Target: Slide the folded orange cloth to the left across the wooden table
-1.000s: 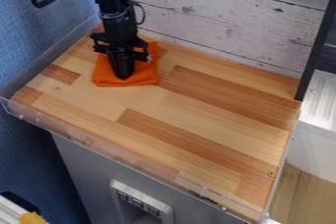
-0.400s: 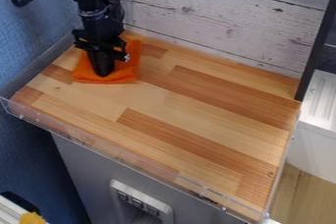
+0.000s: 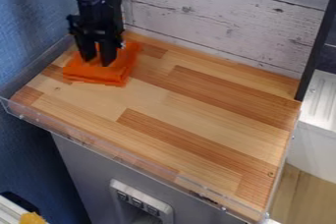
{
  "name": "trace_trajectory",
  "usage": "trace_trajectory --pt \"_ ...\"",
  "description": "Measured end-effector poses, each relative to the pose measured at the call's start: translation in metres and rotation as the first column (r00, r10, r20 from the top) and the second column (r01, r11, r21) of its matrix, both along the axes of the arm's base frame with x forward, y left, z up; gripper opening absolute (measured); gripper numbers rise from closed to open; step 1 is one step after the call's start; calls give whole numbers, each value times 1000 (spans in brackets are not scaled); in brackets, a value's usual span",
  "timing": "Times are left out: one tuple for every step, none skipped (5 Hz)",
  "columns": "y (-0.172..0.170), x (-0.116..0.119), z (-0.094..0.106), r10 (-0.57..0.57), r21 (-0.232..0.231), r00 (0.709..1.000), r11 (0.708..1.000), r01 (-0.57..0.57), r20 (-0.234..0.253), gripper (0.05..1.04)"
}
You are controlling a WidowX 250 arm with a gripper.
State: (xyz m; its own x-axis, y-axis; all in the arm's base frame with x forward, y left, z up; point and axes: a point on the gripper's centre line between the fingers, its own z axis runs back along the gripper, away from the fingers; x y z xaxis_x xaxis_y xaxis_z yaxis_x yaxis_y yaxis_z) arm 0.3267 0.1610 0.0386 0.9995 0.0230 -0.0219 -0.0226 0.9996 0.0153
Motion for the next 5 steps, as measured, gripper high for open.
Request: trace_trajectory --pt "-4 1 4 -11 -2 1000 1000 11 -14 993" --pt "-3 4 9 -7 3 1000 1000 7 -5 1001" --pt "-3 9 18 -10 5 1000 1000 10 22 999" --pt "-5 12 25 -8 3 999 1000 8 43 997" --pt "-9 13 29 -9 -4 998 1000 9 56 997"
